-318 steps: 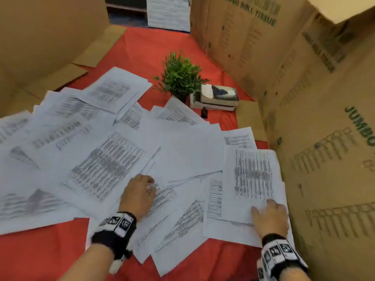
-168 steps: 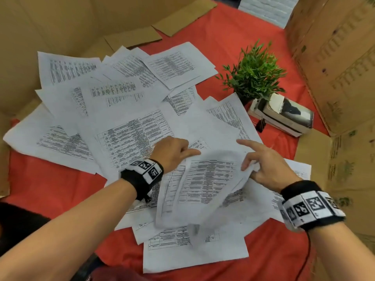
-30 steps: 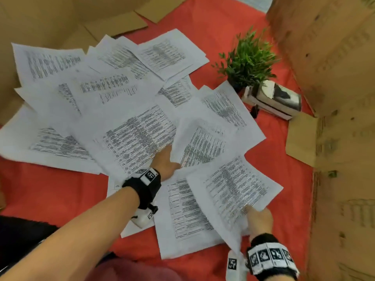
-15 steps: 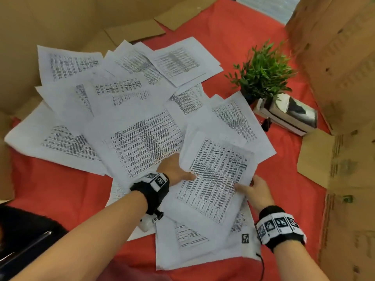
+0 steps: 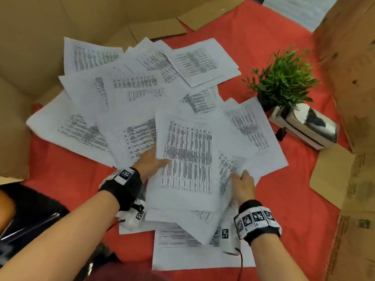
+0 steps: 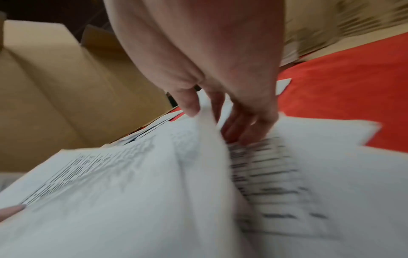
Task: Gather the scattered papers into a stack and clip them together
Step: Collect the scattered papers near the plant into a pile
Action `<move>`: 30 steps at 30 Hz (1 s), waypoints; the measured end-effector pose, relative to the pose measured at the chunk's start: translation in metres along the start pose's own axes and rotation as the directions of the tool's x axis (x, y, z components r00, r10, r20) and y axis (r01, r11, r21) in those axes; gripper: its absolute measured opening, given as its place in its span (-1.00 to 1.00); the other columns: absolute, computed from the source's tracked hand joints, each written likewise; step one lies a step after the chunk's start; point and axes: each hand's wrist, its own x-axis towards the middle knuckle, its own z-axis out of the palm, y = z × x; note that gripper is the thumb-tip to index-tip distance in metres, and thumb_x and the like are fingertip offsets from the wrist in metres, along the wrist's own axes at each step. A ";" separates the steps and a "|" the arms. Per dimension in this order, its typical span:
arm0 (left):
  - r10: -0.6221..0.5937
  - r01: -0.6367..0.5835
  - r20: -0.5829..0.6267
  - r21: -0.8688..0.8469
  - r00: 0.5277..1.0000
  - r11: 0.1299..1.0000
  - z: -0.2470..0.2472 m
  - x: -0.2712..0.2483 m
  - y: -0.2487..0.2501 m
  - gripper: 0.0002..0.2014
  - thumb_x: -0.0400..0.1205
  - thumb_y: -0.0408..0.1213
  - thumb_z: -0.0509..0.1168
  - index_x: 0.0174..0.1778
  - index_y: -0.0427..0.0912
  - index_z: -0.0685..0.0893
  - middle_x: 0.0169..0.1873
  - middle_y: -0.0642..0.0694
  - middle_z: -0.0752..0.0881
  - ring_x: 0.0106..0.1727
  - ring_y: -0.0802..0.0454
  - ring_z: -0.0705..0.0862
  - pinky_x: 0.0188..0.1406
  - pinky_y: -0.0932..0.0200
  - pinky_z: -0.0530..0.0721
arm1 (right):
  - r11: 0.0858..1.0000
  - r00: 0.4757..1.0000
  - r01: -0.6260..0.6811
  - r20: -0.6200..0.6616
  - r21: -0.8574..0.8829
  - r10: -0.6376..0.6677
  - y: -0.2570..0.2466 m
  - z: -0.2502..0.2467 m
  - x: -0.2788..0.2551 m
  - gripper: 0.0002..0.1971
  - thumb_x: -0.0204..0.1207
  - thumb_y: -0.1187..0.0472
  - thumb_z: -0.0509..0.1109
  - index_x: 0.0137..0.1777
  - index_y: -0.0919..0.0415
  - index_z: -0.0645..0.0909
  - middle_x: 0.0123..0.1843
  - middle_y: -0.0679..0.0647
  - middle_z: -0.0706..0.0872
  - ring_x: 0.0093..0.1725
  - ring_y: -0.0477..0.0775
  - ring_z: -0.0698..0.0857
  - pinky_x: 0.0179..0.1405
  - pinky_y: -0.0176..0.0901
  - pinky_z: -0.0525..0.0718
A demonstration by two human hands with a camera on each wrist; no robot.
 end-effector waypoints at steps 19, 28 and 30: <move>-0.092 0.068 -0.242 -0.106 0.966 0.992 -0.070 0.010 -0.008 -0.54 0.49 -0.47 0.50 0.32 -0.20 0.63 0.15 -0.12 0.75 0.18 -0.10 0.70 0.25 0.06 0.59 | 0.938 0.991 0.065 0.130 -0.341 -0.022 -0.042 -0.055 0.139 -0.22 0.25 0.01 0.72 0.39 0.31 0.50 0.29 0.20 0.66 0.32 0.31 0.63 0.36 0.13 0.57; -0.092 0.078 -0.151 -0.092 0.984 0.993 -0.052 0.020 -0.010 -0.48 0.63 -0.58 0.27 0.53 -0.23 0.47 0.36 -0.20 0.66 0.37 -0.20 0.62 0.48 -0.24 0.50 | 0.743 0.571 0.567 -0.481 -0.355 -0.666 -0.122 -0.116 0.010 -0.77 0.59 0.15 0.34 0.04 0.33 0.65 -0.22 0.30 0.68 -0.17 0.33 0.65 -0.18 0.02 0.50; -0.100 0.088 -0.148 -0.087 0.984 0.992 -0.047 0.019 -0.009 -0.49 0.62 -0.59 0.27 0.51 -0.23 0.50 0.33 -0.21 0.67 0.34 -0.22 0.64 0.46 -0.25 0.52 | 0.556 0.320 0.727 -0.518 -0.402 -0.793 -0.132 -0.116 -0.042 -0.86 0.63 0.25 0.36 -0.05 0.33 0.67 -0.27 0.24 0.69 -0.27 0.20 0.60 -0.24 -0.02 0.47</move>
